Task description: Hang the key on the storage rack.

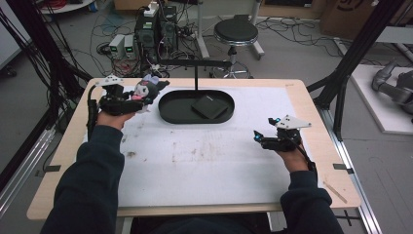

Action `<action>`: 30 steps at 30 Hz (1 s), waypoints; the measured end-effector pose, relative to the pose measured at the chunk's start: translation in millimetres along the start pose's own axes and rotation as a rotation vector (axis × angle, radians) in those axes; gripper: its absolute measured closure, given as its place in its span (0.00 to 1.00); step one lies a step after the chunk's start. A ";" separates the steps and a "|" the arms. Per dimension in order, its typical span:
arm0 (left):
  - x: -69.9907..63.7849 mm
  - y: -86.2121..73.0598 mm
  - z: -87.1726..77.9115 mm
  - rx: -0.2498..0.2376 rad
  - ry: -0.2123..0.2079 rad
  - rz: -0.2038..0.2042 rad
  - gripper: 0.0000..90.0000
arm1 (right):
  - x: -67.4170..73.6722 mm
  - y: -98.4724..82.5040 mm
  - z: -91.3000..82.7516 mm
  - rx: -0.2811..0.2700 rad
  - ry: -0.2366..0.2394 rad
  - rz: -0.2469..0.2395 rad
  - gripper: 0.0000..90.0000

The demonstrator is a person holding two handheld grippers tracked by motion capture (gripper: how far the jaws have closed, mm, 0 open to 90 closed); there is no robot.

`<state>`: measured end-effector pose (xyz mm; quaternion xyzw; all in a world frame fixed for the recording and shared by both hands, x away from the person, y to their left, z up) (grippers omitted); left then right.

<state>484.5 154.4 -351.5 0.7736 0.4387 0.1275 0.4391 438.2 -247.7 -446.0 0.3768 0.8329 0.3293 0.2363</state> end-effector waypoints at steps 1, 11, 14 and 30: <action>0.9 4.6 1.8 0.003 0.007 0.002 0.50 | -0.2 0.2 -0.2 -0.001 -0.001 0.001 0.28; 10.5 45.3 19.6 0.008 0.037 -0.009 0.50 | 0.7 1.5 0.1 -0.009 0.006 0.001 0.28; 12.0 52.3 26.0 -0.006 0.028 -0.027 0.50 | 0.3 1.2 0.1 -0.007 0.006 -0.003 0.28; 24.0 68.0 49.4 -0.048 0.032 -0.080 0.50 | 0.9 0.7 -0.6 -0.007 0.013 -0.003 0.28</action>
Point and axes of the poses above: each handheld gripper's, and its own axes: z roughly forward along the jaws, y roughly out of its top, x roughly to its left, the point moved 10 cm from there along z, roughly forward along the jaws, and after that the axes turned 14 degrees about x, right-handed, at the moved point
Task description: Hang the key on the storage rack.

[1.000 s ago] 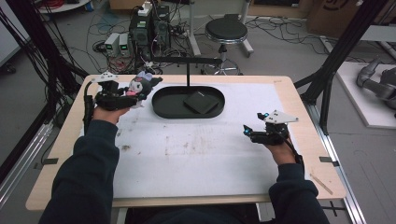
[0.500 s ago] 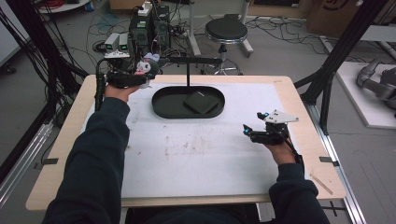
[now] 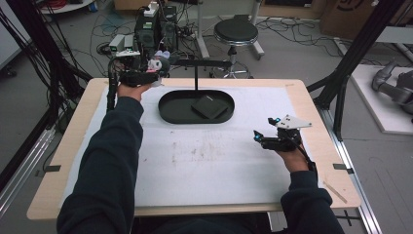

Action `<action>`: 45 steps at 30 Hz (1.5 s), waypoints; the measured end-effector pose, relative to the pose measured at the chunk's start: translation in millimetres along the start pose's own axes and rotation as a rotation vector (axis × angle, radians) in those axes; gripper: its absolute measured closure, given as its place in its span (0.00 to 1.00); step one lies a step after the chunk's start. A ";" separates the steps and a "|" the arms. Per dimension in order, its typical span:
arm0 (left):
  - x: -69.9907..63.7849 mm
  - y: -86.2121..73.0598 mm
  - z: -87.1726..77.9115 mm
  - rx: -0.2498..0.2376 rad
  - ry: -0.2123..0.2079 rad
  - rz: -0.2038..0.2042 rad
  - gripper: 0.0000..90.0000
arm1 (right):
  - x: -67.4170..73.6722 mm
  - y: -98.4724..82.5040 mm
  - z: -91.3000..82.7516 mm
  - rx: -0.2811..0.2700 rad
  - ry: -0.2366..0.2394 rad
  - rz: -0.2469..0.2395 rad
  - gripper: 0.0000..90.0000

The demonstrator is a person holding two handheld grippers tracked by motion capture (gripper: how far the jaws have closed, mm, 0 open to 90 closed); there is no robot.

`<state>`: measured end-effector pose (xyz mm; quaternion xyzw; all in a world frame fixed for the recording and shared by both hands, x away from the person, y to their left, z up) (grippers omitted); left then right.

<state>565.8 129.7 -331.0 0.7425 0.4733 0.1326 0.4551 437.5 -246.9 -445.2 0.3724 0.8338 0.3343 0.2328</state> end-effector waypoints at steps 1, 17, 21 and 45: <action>1.9 0.4 0.2 -0.005 0.002 -0.006 0.50 | 0.7 -0.2 -0.2 0.002 0.002 0.002 0.28; 35.5 -28.2 2.6 -0.025 0.079 -0.084 0.49 | 2.9 -0.2 0.1 0.003 0.007 0.001 0.28; 35.3 -33.5 4.3 -0.037 0.057 -0.094 0.49 | 3.6 -0.3 0.2 0.005 0.007 -0.008 0.28; 27.8 -66.2 31.0 0.128 0.164 0.055 0.49 | 5.6 -0.6 0.7 0.008 0.016 -0.009 0.28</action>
Point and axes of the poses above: each handheld gripper's, and its own axes: z roughly forward along the jaws, y roughly out of its top, x roughly to its left, the point moved 10 cm from there along z, roughly forward along the jaws, and after that the axes turned 14 degrees about x, right-handed, at the moved point
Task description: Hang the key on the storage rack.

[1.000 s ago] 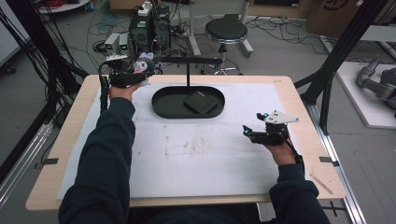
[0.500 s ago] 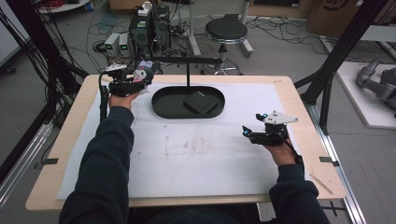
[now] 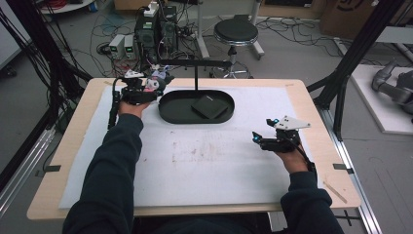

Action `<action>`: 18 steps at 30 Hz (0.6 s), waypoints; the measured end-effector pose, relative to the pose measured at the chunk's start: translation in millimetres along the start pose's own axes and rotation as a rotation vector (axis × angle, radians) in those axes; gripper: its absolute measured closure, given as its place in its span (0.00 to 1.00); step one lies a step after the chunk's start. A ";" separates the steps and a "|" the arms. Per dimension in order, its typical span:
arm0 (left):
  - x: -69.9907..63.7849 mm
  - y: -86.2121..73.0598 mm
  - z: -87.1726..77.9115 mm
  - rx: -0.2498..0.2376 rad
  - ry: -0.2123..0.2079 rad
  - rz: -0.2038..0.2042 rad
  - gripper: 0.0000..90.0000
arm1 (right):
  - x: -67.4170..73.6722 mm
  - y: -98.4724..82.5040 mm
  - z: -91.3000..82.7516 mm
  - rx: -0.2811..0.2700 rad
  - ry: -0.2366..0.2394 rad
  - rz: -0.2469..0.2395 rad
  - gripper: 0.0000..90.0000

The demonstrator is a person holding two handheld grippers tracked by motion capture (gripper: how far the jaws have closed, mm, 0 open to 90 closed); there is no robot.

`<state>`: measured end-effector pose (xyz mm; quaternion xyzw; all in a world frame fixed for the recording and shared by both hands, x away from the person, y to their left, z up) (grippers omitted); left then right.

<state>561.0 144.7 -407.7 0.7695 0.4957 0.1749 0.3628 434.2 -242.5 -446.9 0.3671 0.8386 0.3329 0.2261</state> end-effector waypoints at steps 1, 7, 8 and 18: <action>-1.5 1.1 2.0 0.005 0.009 0.008 0.49 | 0.1 0.3 -0.1 -0.002 0.001 0.004 0.28; -4.0 4.8 12.1 0.019 0.076 0.016 0.48 | -0.4 -0.2 -0.6 -0.001 0.001 0.007 0.28; -4.3 6.4 12.8 0.017 0.083 0.014 0.48 | -0.4 -0.2 -0.6 -0.001 0.002 0.007 0.28; -1.0 4.3 23.4 0.038 0.089 -0.035 0.40 | -0.8 -0.8 -1.2 0.000 0.002 0.013 0.28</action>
Point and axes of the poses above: each handheld gripper's, and its own axes: z roughly forward along the jaws, y roughly out of its top, x roughly to its left, the point moved 10 cm from there along z, roughly forward along the jaws, and after that the axes turned 14 degrees about x, right-handed, at the moved point
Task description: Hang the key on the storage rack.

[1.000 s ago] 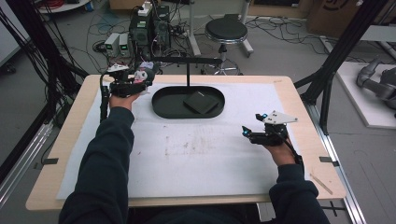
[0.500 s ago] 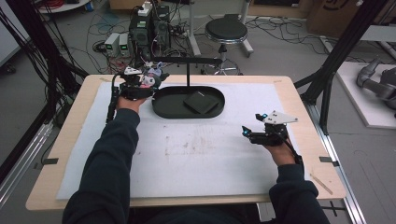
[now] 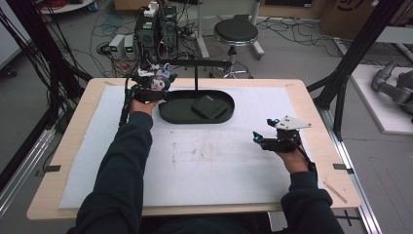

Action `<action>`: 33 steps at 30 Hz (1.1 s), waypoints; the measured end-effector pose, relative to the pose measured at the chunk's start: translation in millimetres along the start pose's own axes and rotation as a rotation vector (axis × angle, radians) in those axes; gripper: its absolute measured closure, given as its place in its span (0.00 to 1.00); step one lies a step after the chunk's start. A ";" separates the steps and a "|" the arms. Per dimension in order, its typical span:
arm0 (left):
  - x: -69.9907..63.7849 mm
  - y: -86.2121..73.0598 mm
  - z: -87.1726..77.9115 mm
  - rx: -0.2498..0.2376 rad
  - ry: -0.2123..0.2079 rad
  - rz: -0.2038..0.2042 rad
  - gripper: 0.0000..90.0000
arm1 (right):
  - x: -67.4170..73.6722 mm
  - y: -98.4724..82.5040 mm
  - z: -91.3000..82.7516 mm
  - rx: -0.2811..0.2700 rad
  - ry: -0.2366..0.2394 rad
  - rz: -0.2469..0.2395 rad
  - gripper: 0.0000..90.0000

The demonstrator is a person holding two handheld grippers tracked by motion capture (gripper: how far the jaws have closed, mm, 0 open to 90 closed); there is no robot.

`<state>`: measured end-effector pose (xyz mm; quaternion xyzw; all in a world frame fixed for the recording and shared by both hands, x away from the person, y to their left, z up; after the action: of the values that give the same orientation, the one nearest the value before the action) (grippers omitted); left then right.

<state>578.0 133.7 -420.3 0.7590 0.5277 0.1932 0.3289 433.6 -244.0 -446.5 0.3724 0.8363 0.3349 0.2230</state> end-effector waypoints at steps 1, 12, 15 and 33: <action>0.2 -1.5 1.0 0.004 -0.008 -0.006 0.39 | -0.1 0.0 0.0 0.000 0.001 -0.001 0.28; -0.2 -11.0 8.9 0.025 -0.057 -0.022 0.31 | 0.4 -0.1 0.5 0.002 -0.003 -0.010 0.28; -2.0 -12.3 9.0 0.030 -0.072 -0.012 0.28 | 0.5 0.0 0.3 0.000 -0.002 -0.008 0.28; -23.1 -52.3 -62.0 -0.214 -0.189 0.042 0.27 | -4.9 -1.9 0.0 0.002 -0.003 -0.003 0.28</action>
<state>494.6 142.5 -411.9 0.7452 0.4549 0.1828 0.4520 435.8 -248.8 -447.3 0.3719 0.8369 0.3330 0.2245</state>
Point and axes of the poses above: each handheld gripper's, and its own axes: z roughly forward along the jaws, y roughly out of its top, x roughly to its left, the point moved 10 cm from there along z, roughly forward along the jaws, and after that the axes turned 14 degrees about x, right-handed, at the moved point
